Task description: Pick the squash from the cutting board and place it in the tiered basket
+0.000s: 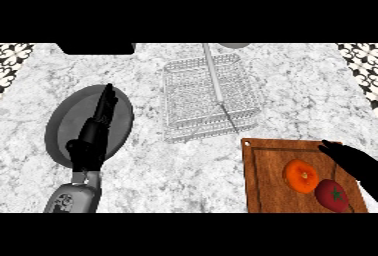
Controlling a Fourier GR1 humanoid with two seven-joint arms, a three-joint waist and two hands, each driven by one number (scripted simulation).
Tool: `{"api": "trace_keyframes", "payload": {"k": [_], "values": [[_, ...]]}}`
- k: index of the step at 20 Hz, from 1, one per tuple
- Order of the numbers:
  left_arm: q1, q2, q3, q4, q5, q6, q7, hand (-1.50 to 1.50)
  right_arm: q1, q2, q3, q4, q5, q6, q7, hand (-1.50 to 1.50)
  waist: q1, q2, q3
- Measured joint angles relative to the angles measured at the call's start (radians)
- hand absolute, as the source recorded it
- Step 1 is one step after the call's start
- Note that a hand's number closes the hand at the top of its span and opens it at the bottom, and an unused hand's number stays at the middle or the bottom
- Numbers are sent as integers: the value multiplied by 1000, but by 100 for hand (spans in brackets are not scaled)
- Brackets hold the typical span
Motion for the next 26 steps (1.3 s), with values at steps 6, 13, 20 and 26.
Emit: {"api": "trace_keyframes", "payload": {"k": [6, 13, 20, 26], "values": [[12, -16, 0, -11, -22, -1, 0, 0, -25, 48, 38, 18, 43, 14, 27, -150, 1, 0, 0], [11, -28, 12, -9, -32, -14, 2, 0, -43, 80, 76, 77, 98, -2, 25, -150, 1, 0, 0], [33, -34, 18, -30, -36, -30, -1, 0, -66, 108, 85, 132, 124, -24, 23, -150, 1, 0, 0], [1, -42, 30, -18, -43, -34, 20, 0, -88, 124, 94, 232, 154, -101, -12, -150, 1, 0, 0]]}}
